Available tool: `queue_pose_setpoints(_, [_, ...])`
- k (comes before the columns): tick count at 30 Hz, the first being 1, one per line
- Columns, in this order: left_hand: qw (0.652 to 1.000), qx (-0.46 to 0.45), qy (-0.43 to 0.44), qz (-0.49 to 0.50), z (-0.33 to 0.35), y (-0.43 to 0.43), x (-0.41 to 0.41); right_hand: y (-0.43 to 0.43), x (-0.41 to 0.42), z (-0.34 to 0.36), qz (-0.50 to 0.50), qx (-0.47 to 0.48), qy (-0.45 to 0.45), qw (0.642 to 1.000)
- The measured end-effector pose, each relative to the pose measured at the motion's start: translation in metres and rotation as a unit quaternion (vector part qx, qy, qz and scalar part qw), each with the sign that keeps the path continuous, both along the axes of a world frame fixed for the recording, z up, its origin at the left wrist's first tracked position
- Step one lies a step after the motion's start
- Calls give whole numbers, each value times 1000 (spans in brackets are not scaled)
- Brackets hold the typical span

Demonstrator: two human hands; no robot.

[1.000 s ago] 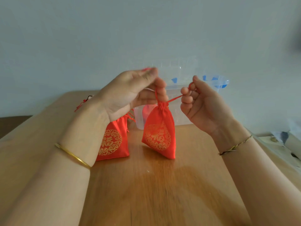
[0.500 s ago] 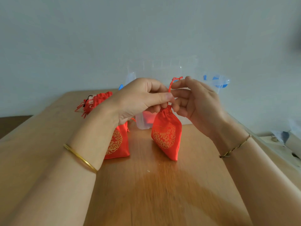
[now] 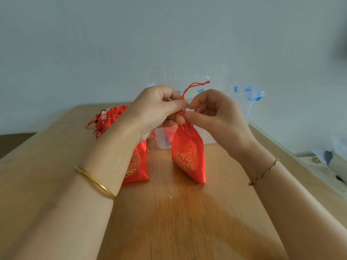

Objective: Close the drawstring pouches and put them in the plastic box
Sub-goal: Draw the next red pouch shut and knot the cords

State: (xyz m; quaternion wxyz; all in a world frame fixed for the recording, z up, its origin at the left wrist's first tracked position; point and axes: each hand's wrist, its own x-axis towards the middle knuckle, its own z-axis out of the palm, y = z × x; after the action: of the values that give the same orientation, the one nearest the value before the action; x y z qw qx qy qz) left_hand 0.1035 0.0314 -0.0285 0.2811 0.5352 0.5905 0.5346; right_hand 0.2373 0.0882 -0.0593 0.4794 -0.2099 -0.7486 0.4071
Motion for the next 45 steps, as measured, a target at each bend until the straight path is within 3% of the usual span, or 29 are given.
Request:
queue_pose_setpoints(11, [999,12,-11,41,5,-4,4,-4,-5,-5,-136,224,-74,962])
queue_pose_setpoints(18, [997,-1,-71,-11,21,-15,6,-2,-3,0,-68,46,-27,996])
queue_pose_setpoints(21, [990,-35,-127,-45,27,-19,3,-3,-2,1,-69,36,-18,997])
queue_pose_setpoints(27, [933,-87,-300,-181,36,-29,-16,3,0,-1,-37,13,10,999])
queue_pose_setpoints(31, [904,-95,-347,-232,36,-31,-20,5,3,-1,-10,-15,14,1000])
queue_pose_setpoints(33, [932,-99,-292,-188,33,-28,-18,6,6,-1,29,-43,14,999])
queue_pose_setpoints(35, [980,-76,-155,-101,29,-23,-11,7,9,-1,81,-72,9,994])
queue_pose_setpoints(37, [998,-17,-44,-36,25,-20,-2,7,9,0,103,-92,-5,990])
queue_pose_setpoints(42, [975,66,206,61,15,-9,7,8,6,-1,40,-102,-3,994])
queue_pose_setpoints(45, [961,70,258,69,10,-7,11,7,5,-2,-9,-82,4,997])
